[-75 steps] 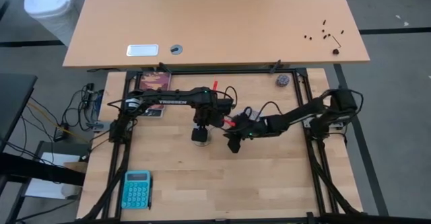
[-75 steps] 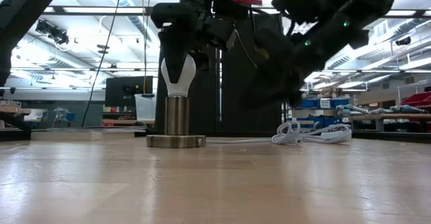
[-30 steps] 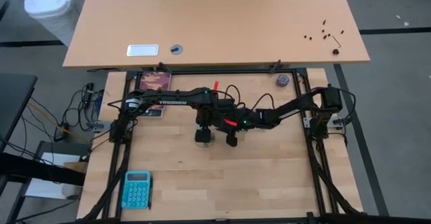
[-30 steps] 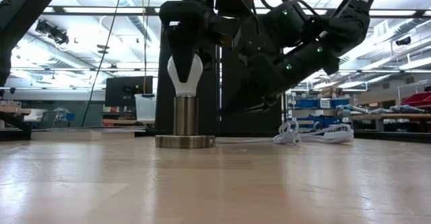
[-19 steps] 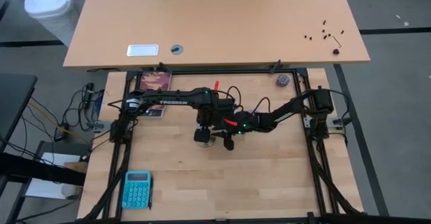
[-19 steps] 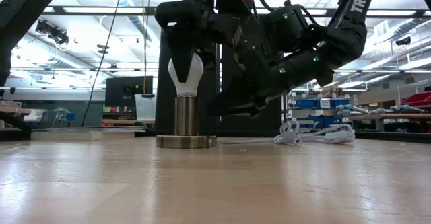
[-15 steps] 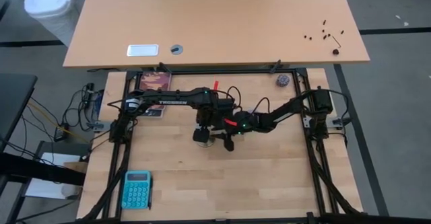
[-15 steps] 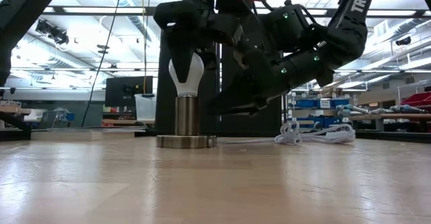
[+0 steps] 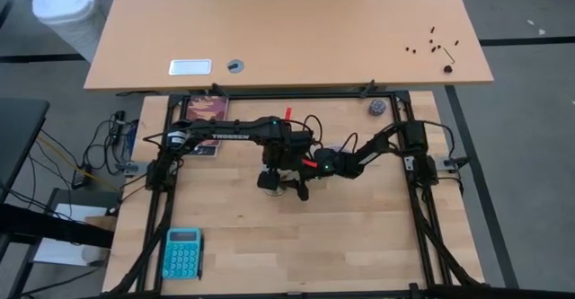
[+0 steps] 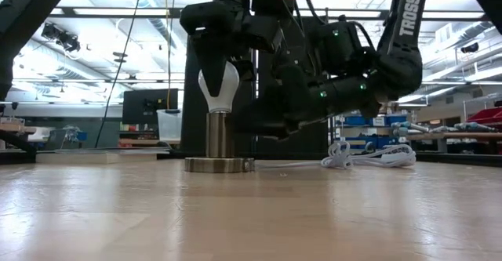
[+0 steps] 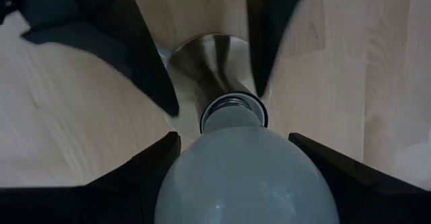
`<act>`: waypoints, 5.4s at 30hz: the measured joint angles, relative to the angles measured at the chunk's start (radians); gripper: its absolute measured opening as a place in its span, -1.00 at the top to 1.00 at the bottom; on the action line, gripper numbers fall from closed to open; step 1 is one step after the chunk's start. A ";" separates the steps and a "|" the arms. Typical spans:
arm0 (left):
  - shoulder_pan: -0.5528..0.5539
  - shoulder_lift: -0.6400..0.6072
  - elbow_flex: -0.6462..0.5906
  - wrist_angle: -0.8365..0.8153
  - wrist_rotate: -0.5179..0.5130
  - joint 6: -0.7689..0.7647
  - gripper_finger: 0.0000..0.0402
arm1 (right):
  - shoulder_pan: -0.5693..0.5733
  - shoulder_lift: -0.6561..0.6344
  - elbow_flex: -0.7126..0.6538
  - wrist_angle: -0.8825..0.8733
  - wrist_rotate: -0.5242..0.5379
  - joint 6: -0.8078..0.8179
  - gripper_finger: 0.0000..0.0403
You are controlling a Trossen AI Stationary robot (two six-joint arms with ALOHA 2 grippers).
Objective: Screw lightbulb
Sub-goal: Insert the lightbulb into the desk lamp
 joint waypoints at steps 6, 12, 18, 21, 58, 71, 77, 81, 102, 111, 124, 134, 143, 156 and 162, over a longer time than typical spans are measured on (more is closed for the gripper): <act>0.000 0.000 0.000 0.001 0.001 -0.002 -0.32 | 0.031 0.069 0.049 0.031 0.019 -0.007 -0.33; -0.001 0.000 0.000 -0.002 0.003 -0.009 -0.32 | 0.045 0.125 0.114 0.027 0.041 0.017 -0.24; -0.001 0.000 0.000 0.003 0.003 -0.009 -0.32 | 0.045 0.124 0.102 0.024 0.057 -0.013 0.06; 0.000 0.000 0.000 0.003 0.002 -0.011 -0.32 | 0.045 0.122 0.095 0.027 0.057 -0.030 0.14; 0.001 0.000 -0.003 0.071 -0.013 -0.903 -0.33 | 0.066 0.123 0.091 0.023 0.275 -0.053 0.09; 0.002 0.002 0.006 0.132 -0.029 -0.659 -0.82 | 0.066 0.124 0.093 0.022 0.289 -0.044 0.08; 0.015 0.001 0.009 0.088 -0.079 -0.598 -0.84 | 0.066 0.124 0.094 0.023 0.283 -0.034 0.08; 0.016 -0.002 0.035 0.056 -0.109 -0.541 -0.78 | 0.066 0.124 0.094 0.024 0.282 -0.033 0.08; 0.047 -0.007 0.236 -0.198 -0.067 -0.048 -0.76 | 0.063 0.124 0.093 0.028 0.273 -0.018 0.08; 0.162 -0.007 0.209 -0.163 0.009 -0.003 -0.76 | 0.067 0.124 0.093 0.029 0.272 -0.015 0.08; 0.154 -0.007 0.209 -0.180 0.111 -0.137 -0.77 | 0.069 0.124 0.093 0.028 0.272 -0.022 0.08; 0.128 0.034 0.209 -0.190 0.093 -0.214 -0.95 | 0.069 0.124 0.094 0.028 0.272 -0.025 0.08; 0.081 0.095 0.208 -0.169 0.063 -0.184 -0.98 | 0.069 0.124 0.110 0.013 0.270 -0.025 0.08; 0.046 0.117 0.208 -0.138 0.025 -0.179 -0.72 | 0.069 0.125 0.110 0.013 0.270 -0.025 0.08; 0.046 0.117 0.208 -0.128 0.026 -0.181 -0.39 | 0.069 0.125 0.110 0.013 0.271 -0.034 0.08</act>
